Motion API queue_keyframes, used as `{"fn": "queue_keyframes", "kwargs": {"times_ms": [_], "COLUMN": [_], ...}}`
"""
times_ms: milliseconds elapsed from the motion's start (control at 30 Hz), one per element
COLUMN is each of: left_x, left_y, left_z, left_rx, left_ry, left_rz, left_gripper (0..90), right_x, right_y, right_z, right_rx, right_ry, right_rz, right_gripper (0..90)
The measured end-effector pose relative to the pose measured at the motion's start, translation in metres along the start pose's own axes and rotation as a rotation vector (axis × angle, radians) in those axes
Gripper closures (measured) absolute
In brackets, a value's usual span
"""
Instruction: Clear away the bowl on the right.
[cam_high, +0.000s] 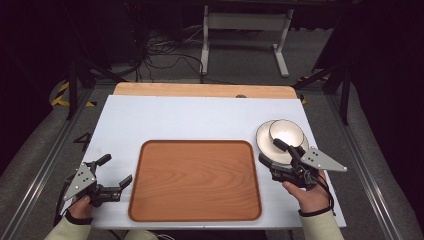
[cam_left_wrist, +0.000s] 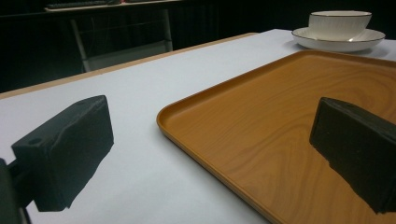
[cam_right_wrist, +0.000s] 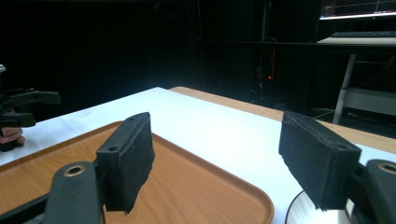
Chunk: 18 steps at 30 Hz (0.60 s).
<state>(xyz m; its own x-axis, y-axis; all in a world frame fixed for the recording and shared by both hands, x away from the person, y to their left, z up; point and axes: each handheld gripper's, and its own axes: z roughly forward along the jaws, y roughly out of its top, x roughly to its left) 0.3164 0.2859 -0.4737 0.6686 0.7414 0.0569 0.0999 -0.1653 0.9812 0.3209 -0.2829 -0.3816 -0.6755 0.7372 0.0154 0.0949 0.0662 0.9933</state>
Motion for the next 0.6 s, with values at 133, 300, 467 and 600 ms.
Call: {"fn": "queue_keyframes", "kwargs": {"times_ms": [133, 300, 467, 600], "left_x": [0.000, 0.000, 0.000, 0.000], "left_y": [0.000, 0.000, 0.000, 0.000], "left_z": [0.000, 0.000, 0.000, 0.000], "left_rx": [-0.004, -0.001, 0.000, 0.000], "left_ry": [0.001, -0.001, 0.000, 0.000], "left_rz": [-0.003, -0.002, -0.002, -0.002], "left_gripper": [0.3, 0.3, 0.3, 0.3], "right_x": [-0.004, -0.010, -0.016, -0.020], "right_y": [0.007, 0.011, 0.014, 0.015], "right_z": [0.001, 0.002, 0.001, 0.003], "right_rx": [0.034, 0.037, 0.026, 0.036], "right_ry": [-0.023, -0.033, -0.047, -0.050], "right_rz": [-0.026, -0.029, -0.018, -0.038], "right_gripper": [28.4, 28.2, 28.0, 31.9]}}
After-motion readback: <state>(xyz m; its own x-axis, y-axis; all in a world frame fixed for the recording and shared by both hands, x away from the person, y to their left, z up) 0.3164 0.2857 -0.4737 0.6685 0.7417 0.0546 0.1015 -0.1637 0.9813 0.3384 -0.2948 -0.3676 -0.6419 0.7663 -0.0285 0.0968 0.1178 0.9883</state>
